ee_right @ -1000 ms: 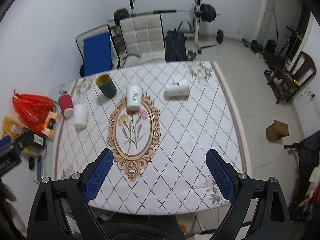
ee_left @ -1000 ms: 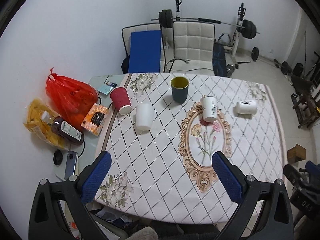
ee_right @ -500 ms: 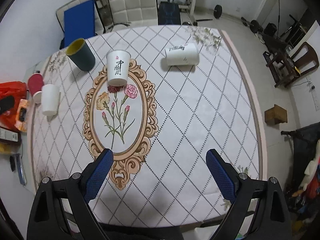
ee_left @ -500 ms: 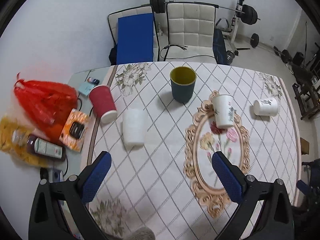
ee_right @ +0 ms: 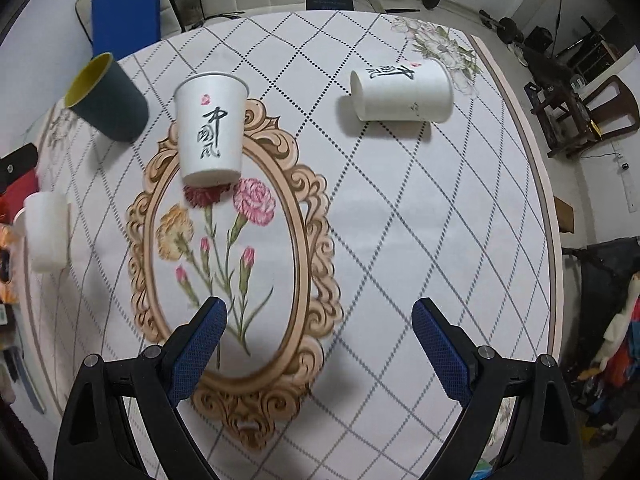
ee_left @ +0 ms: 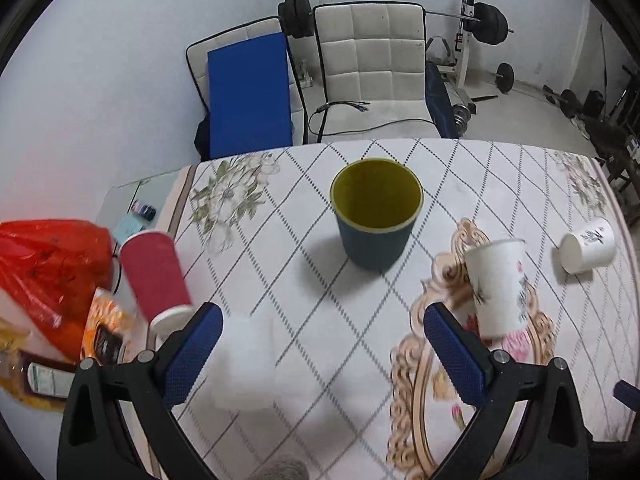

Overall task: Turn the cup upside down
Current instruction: 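Move the left tool forward to the dark green mug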

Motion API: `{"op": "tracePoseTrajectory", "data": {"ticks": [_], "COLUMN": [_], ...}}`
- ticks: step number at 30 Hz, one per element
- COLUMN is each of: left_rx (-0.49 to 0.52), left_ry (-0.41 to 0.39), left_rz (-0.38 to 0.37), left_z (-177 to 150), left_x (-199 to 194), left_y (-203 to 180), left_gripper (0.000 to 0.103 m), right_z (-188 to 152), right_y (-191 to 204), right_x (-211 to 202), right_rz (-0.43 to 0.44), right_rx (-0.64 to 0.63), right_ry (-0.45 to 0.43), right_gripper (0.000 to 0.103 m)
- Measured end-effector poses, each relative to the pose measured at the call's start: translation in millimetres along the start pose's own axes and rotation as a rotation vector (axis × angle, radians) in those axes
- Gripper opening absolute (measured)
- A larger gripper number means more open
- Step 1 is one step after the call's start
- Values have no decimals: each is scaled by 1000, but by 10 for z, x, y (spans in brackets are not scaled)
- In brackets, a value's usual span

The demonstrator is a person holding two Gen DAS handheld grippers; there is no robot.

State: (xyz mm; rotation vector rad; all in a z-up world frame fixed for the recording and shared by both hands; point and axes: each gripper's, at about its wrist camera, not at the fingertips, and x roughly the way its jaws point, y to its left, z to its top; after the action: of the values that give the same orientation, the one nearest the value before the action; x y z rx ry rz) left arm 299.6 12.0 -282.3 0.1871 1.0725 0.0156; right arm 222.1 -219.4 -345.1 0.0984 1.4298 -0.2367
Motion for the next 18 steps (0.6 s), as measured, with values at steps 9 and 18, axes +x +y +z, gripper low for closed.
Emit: {"op": "tracePoseTrajectory", "data": {"ticks": [9,18], "left_rx": [22,21], "left_ry": [-33,-38], "left_rz": [-5,-19], "left_z": [202,351], "left_x": [510,776], "left_y": [-205,-320], "left_gripper": [98,98], "right_z": [351,523], "right_y": [-42,-169], "right_x": [248,415], "right_rz": [-39,-61], "right_rx": [-8,7], "right_ry": [10,29], "right_gripper": [96,96]}}
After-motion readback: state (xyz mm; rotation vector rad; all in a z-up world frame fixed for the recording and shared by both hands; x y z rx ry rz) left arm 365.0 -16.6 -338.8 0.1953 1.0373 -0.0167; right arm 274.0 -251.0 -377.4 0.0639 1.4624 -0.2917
